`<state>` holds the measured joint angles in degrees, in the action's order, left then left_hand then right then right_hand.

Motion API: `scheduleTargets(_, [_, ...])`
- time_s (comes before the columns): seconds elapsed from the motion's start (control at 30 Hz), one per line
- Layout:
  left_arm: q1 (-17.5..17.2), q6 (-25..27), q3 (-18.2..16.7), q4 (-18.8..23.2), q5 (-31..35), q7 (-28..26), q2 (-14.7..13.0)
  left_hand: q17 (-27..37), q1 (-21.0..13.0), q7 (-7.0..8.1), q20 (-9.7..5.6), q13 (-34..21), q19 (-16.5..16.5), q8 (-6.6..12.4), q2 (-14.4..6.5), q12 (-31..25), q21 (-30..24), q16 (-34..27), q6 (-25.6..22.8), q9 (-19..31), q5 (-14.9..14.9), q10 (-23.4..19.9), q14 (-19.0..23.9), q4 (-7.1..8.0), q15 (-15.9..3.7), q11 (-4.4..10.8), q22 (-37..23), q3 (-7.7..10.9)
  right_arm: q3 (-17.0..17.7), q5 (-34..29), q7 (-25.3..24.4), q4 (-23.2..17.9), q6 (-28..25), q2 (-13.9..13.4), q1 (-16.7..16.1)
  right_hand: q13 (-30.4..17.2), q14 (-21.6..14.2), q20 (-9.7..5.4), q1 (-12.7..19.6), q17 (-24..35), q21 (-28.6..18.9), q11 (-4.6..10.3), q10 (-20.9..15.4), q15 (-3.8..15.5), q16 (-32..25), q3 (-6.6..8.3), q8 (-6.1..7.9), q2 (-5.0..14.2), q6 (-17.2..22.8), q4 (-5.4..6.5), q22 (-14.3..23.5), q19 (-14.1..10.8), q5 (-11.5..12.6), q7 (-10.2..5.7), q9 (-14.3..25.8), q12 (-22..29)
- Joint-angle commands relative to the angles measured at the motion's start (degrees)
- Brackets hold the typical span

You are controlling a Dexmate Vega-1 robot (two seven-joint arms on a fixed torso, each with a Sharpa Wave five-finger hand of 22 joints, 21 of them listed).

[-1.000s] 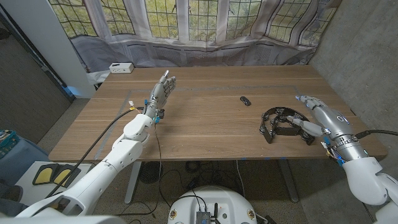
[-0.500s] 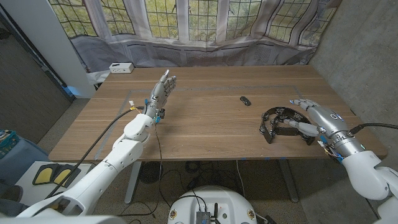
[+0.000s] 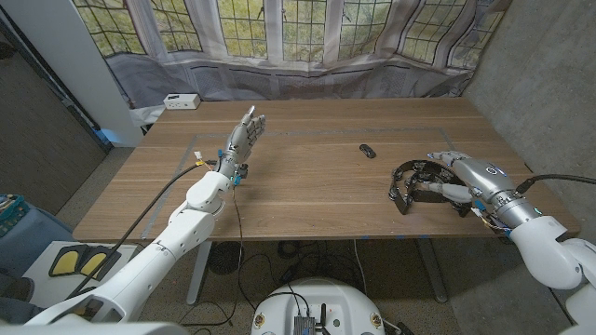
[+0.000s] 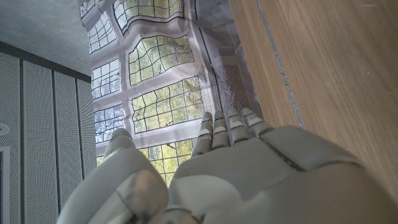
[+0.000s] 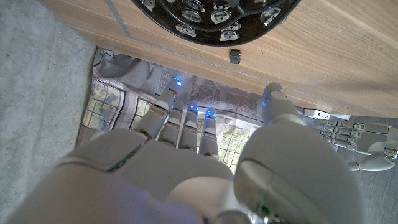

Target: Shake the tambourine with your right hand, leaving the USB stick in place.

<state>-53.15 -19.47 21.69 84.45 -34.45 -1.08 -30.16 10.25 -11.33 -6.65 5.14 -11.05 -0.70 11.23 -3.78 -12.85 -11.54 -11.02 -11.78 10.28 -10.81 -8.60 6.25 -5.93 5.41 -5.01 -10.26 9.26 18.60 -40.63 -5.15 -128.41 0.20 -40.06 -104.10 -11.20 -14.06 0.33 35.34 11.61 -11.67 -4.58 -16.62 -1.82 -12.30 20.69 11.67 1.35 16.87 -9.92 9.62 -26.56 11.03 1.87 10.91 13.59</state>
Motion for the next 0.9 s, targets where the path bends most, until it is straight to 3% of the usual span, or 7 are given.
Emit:
scheduleTargets(0.03, [-0.16,-0.12,0.29,-0.07,0.0,0.25,0.35,0.08,-0.46,0.03,0.16,-0.18,0.52,-0.04,-0.13,0.26,0.25,0.05,-0.56,0.05,0.05,-0.39,0.28,-0.29,-0.05,-0.12,-0.08,0.26,-0.28,-0.89,5.61,-1.32,-3.01,-1.39,0.68,-0.11,-1.01,0.09,1.16,0.24,-0.3,-0.08,-1.01,0.02,-0.31,0.63,0.22,-0.18,0.36,-0.06,0.16,-0.85,0.24,0.72,0.19,0.42])
scheduleTargets(0.27, [-0.55,-0.22,0.18,0.74,0.15,0.05,0.08,0.08,-0.47,-0.15,0.13,-0.18,0.48,-0.07,-0.15,0.26,0.22,0.07,-0.58,0.06,0.06,-0.47,0.27,-0.3,-0.06,-0.09,-0.08,0.27,-1.35,-1.51,7.7,-1.53,-4.49,-2.59,1.77,-0.12,-2.02,0.59,1.99,0.26,-0.43,0.03,-1.67,0.09,-0.5,1.06,0.13,-0.37,0.47,-0.14,0.16,-1.68,0.28,1.35,0.17,0.58])
scheduleTargets(0.47, [-1.24,-0.72,-0.08,1.8,0.42,-0.47,-0.11,0.08,-0.49,-0.17,0.11,-0.18,0.49,-0.08,-0.18,0.29,0.22,0.07,-0.64,0.06,0.06,-0.46,0.3,-0.32,-0.02,-0.08,-0.08,0.29,-1.71,-1.65,8.43,-1.32,-5.17,-3.41,2.37,-0.15,-3.22,0.61,2.49,0.41,-0.46,0.16,-3.24,0.44,-0.73,1.45,0.59,-0.58,2.09,0.08,0.17,-2.46,0.29,1.14,0.15,1.07])
scheduleTargets(0.9, [-1.94,-0.75,0.01,2.8,0.47,-0.48,-0.27,0.08,-0.52,-0.16,0.05,-0.19,0.5,-0.13,-0.23,0.32,0.21,0.08,-0.67,0.06,0.07,-0.54,0.34,-0.35,-0.01,0.02,-0.08,0.34,-3.41,-2.01,13.71,-1.2,-7.84,-7.0,3.61,-0.17,-4.24,0.55,4.17,0.49,-0.51,0.71,-3.54,0.89,-0.86,2.48,0.22,-0.21,1.72,-0.15,0.17,-3.32,0.47,0.65,0.14,1.04])
